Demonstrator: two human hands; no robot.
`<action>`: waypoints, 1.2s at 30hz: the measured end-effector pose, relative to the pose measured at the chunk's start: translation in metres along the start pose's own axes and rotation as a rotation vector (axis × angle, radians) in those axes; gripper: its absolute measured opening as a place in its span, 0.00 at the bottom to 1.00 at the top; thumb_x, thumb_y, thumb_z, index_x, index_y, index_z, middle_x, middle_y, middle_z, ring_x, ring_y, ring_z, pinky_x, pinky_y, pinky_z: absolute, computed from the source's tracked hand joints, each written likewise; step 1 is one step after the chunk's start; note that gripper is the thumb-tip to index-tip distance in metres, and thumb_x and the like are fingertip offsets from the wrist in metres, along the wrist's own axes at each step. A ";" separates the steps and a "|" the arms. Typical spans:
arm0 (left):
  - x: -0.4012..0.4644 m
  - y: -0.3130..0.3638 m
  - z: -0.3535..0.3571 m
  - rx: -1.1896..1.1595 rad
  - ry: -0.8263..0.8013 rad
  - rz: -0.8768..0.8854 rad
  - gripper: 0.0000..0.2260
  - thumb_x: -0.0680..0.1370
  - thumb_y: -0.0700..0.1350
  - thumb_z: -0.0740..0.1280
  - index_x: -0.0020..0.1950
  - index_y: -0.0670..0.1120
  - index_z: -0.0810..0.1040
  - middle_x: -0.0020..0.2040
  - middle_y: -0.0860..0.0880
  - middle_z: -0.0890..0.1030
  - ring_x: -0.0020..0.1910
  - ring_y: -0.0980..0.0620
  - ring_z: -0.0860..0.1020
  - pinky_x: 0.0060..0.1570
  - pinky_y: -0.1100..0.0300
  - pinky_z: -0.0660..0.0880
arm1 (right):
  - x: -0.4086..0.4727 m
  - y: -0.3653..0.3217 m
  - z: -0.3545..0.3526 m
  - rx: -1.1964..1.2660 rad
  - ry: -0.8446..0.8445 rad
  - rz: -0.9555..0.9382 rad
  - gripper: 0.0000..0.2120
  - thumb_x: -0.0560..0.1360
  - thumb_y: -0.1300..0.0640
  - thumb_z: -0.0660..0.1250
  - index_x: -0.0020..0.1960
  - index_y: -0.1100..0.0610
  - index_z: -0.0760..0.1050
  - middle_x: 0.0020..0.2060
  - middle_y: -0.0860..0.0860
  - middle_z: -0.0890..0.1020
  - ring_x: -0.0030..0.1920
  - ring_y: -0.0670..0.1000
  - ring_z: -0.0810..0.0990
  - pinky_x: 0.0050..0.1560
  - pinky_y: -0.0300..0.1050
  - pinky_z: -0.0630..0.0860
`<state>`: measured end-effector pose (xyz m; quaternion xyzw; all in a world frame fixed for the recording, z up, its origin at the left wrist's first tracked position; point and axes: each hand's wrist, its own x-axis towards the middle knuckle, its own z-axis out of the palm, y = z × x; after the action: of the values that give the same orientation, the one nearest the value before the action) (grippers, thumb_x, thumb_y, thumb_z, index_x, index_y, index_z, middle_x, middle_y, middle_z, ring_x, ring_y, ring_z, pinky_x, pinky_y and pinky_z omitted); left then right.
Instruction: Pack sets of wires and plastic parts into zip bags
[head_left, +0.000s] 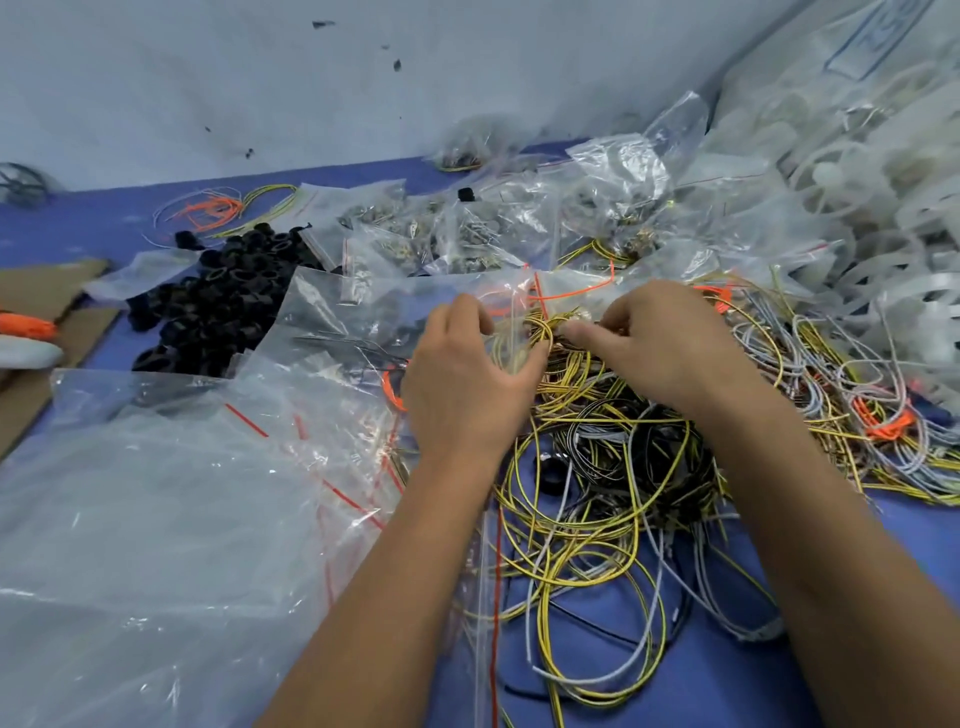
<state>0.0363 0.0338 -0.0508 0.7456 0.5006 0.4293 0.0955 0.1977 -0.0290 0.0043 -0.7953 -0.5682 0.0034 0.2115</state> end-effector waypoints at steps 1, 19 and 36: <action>0.000 0.000 0.001 0.019 -0.018 -0.014 0.19 0.70 0.60 0.76 0.47 0.51 0.71 0.44 0.54 0.74 0.40 0.51 0.73 0.38 0.57 0.66 | -0.001 -0.002 0.003 -0.023 0.015 -0.008 0.29 0.75 0.39 0.70 0.29 0.61 0.74 0.24 0.57 0.73 0.29 0.58 0.71 0.31 0.47 0.63; 0.006 -0.007 -0.005 -0.391 0.164 -0.320 0.07 0.75 0.41 0.70 0.37 0.47 0.78 0.31 0.55 0.79 0.31 0.59 0.77 0.35 0.64 0.74 | 0.012 -0.018 0.002 0.357 -0.025 0.102 0.07 0.74 0.51 0.78 0.44 0.54 0.85 0.34 0.51 0.86 0.36 0.50 0.86 0.34 0.39 0.80; 0.005 -0.004 -0.010 -0.440 0.241 -0.192 0.06 0.75 0.40 0.71 0.39 0.46 0.78 0.34 0.51 0.79 0.34 0.51 0.78 0.37 0.54 0.77 | 0.001 -0.009 -0.021 0.811 0.728 0.083 0.05 0.76 0.52 0.73 0.43 0.51 0.84 0.33 0.48 0.85 0.28 0.51 0.83 0.30 0.48 0.79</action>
<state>0.0267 0.0368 -0.0441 0.5993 0.4714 0.6026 0.2353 0.1954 -0.0325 0.0272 -0.6214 -0.3794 -0.0451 0.6840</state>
